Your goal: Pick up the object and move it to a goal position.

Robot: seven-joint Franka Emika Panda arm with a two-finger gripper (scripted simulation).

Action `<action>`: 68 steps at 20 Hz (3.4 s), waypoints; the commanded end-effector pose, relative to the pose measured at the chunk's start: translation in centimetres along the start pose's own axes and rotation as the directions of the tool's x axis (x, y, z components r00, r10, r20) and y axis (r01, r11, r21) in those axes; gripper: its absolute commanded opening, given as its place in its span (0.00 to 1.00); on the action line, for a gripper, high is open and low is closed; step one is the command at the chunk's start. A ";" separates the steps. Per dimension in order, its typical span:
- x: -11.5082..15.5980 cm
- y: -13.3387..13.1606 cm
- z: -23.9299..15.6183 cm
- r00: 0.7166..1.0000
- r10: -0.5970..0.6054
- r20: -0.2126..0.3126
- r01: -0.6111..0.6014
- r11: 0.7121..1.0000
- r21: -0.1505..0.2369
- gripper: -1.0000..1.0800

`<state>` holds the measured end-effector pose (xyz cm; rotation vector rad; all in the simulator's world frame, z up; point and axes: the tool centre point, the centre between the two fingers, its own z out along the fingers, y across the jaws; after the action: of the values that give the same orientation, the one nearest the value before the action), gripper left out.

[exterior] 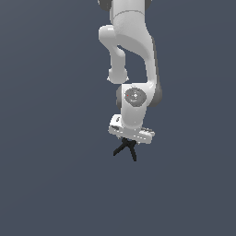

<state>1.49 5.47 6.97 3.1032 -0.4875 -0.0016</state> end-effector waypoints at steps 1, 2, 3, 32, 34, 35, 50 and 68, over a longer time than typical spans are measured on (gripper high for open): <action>0.0 0.0 0.1 1.000 0.000 0.000 0.000 1.000 0.000 0.96; 0.0 0.0 0.3 1.000 0.000 0.000 0.000 1.000 0.000 0.96; 0.0 0.0 0.5 1.000 0.001 0.000 -0.001 1.000 0.000 0.96; 0.2 -0.1 4.3 1.000 0.004 -0.003 -0.004 1.000 0.002 0.00; 0.3 -0.2 3.7 1.000 0.004 -0.003 -0.004 1.000 0.002 0.00; 0.4 -0.2 3.3 1.000 0.004 -0.003 -0.004 1.000 0.002 0.00; 3.7 -0.4 -9.2 1.000 0.004 -0.002 -0.004 1.000 0.002 0.00; 8.3 -0.9 -25.3 1.000 0.005 -0.002 -0.005 1.000 0.001 0.00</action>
<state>9.40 3.88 31.08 3.1022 -0.4950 -0.0006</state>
